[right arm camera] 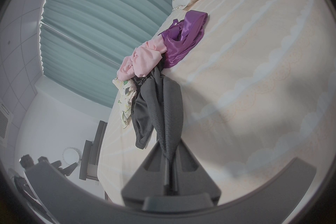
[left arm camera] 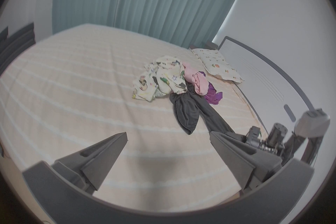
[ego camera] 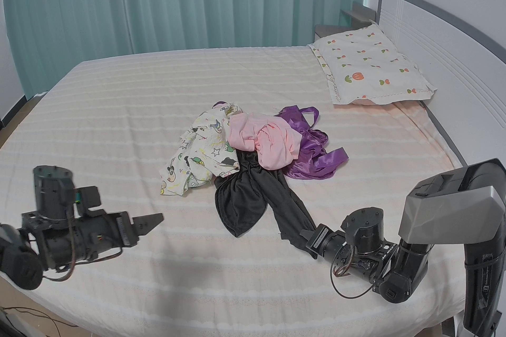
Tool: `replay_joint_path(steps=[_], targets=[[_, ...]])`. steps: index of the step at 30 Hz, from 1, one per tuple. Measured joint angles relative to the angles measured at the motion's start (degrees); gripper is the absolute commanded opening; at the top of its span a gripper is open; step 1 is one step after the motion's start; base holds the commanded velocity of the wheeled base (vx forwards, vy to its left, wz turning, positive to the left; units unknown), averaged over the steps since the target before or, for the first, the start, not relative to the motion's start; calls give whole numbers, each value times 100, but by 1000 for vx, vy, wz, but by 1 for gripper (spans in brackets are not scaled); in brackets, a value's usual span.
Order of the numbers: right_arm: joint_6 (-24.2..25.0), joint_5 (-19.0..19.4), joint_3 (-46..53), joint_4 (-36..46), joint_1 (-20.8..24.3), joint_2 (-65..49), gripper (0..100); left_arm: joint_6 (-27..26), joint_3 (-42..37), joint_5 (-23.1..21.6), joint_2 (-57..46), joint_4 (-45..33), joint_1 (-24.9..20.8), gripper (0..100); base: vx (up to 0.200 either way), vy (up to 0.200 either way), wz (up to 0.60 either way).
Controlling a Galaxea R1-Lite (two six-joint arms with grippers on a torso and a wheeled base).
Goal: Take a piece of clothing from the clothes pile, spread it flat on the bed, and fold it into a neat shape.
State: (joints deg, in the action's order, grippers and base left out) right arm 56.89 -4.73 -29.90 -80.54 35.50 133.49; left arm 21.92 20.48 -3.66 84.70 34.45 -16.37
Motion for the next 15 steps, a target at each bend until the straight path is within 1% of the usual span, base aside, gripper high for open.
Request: replay_joint_path(steps=[4, 7, 11, 15], targets=[[-2, 2, 4, -26, 0, 15, 0, 835, 617, 65, 1213, 301, -388, 100, 0, 0, 0], [-2, 6, 6, -39, 0, 26, 0, 1325, 1129, 98, 2042, 461, -672, 100, 0, 0, 0], [-2, 9, 11, -50, 0, 41, 0, 1675, 1863, 210, 2957, 595, -958, 100, 0, 0, 0], [-2, 9, 0, -63, 0, 61, 0, 1857, 2525, 469, 3732, 666, -1139, 100, 0, 0, 0]])
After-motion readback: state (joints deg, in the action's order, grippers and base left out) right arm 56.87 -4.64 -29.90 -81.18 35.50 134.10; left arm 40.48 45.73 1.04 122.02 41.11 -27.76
